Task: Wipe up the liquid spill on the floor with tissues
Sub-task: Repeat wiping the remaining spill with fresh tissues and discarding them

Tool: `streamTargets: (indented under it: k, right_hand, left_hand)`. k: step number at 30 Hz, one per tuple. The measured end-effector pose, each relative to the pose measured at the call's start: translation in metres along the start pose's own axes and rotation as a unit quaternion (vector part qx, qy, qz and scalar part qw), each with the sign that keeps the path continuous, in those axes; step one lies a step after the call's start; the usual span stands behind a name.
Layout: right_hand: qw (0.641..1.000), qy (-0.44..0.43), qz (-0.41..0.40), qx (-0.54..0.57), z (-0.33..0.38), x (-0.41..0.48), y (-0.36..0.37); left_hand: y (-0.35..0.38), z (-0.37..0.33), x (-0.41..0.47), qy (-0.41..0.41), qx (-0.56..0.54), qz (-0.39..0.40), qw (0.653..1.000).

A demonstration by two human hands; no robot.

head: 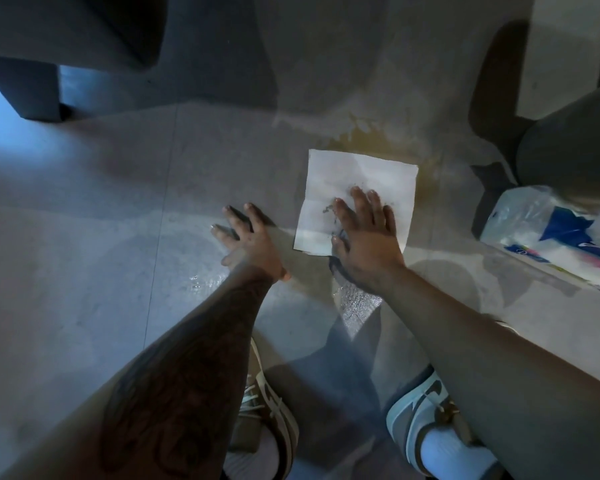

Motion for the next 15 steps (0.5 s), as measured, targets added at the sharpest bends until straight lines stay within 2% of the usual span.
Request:
streamTargets:
  k: [3,12,15]
  right_hand:
    - [1.0,0.006,0.005,0.003,0.013,0.004,0.001]
    - [0.992,-0.117,0.03,-0.033,-0.02,-0.018,0.01]
    - [0.994,-0.102,0.017,-0.022,-0.02,-0.017,0.002]
  left_hand:
    - [-0.001,-0.001,-0.001,-0.004,0.002,0.0,1.0]
    - [0.0,-0.001,0.0,-0.003,-0.002,0.003,1.0]
    - [0.002,-0.001,0.002,-0.004,0.0,-0.002,1.0]
Point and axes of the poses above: each hand's wrist, its own x-axis towards the middle knuckle, its own y-axis out of the palm, z = x × y, the point moved 1 cm from there along x, towards the middle knuckle, and after that the axes turned 8 degrees about -z, right-handed, at the moved point
